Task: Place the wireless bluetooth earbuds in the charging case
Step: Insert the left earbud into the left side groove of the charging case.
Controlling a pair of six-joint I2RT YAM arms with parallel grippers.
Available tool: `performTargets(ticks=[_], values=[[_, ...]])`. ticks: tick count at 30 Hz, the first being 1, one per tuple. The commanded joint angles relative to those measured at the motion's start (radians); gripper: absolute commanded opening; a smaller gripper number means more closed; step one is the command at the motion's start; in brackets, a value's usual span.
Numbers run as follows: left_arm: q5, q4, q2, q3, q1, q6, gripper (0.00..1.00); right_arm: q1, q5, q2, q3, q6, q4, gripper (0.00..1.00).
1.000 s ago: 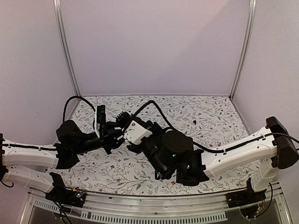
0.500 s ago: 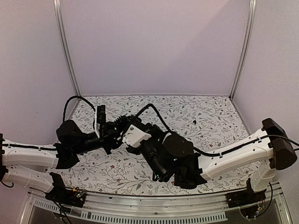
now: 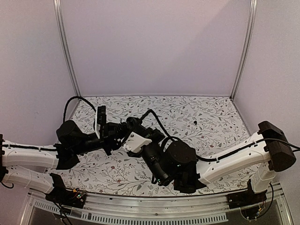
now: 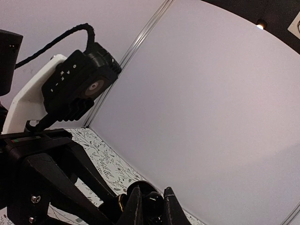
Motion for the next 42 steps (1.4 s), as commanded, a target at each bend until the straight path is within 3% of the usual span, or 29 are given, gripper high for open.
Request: performTargets(ticks=[1,24,35,42], values=[[-0.017,0.02,-0.002,0.034,0.021,-0.008,0.0,0.03,-0.046,0.029,-0.013,-0.02,0.03,0.08],[0.048,0.003,0.003,0.047,0.021,0.014,0.0,0.005,-0.169,-0.053,-0.065,0.148,-0.117,0.11],[0.045,0.002,0.005,0.044,0.022,0.015,0.0,0.005,-0.188,-0.047,-0.056,0.15,-0.134,0.18],[0.042,0.002,0.005,0.044,0.021,0.014,0.0,0.006,-0.181,-0.056,-0.059,0.158,-0.129,0.31]])
